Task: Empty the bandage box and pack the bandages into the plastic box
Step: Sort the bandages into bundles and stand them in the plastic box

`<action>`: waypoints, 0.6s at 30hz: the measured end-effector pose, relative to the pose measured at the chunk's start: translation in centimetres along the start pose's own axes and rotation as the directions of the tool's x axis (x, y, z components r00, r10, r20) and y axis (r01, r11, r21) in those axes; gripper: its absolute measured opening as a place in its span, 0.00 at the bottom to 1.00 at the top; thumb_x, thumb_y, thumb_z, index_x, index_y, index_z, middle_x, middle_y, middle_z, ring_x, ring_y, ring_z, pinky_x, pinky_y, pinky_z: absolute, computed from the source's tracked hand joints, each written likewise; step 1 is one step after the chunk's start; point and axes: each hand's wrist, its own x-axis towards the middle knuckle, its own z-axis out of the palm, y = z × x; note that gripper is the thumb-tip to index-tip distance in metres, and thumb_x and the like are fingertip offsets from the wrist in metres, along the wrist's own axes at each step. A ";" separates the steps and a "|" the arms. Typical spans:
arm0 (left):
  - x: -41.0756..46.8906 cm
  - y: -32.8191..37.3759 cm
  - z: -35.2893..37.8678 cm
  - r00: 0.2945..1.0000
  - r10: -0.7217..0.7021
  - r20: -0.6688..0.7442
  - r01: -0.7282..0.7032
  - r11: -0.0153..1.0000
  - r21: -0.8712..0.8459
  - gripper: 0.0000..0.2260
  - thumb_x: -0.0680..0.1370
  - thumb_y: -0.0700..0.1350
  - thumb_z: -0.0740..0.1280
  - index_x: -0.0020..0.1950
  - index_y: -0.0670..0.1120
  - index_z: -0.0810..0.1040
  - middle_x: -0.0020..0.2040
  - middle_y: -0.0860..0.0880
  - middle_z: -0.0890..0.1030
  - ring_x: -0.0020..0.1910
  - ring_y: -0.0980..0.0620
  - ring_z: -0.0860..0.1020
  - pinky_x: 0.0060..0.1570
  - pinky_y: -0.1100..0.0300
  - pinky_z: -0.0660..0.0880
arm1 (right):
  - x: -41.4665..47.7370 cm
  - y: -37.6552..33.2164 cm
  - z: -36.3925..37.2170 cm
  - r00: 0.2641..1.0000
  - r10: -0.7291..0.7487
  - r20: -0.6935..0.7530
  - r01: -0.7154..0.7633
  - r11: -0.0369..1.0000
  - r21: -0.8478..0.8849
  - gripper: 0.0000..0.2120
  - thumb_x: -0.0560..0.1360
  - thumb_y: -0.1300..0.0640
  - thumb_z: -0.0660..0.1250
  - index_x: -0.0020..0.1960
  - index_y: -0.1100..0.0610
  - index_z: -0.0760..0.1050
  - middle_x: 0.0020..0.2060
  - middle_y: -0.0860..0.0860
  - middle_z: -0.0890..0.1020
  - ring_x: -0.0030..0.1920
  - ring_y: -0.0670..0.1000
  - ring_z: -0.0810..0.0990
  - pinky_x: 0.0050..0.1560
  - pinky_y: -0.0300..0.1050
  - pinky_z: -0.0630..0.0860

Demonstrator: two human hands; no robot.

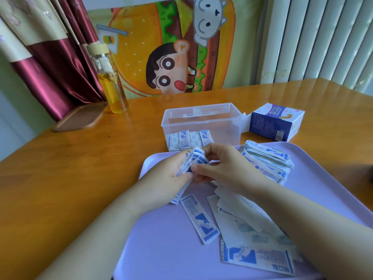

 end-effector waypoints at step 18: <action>-2.0 -1.3 -2.7 0.979 -0.204 -0.003 0.187 0.889 0.417 0.23 0.77 0.47 0.66 0.71 0.58 0.66 0.59 0.53 0.75 0.49 0.51 0.78 0.47 0.56 0.77 | 0.9 -0.2 0.7 0.968 -0.211 0.138 0.249 0.710 -0.659 0.08 0.75 0.59 0.66 0.53 0.56 0.79 0.40 0.47 0.79 0.38 0.47 0.72 0.38 0.39 0.66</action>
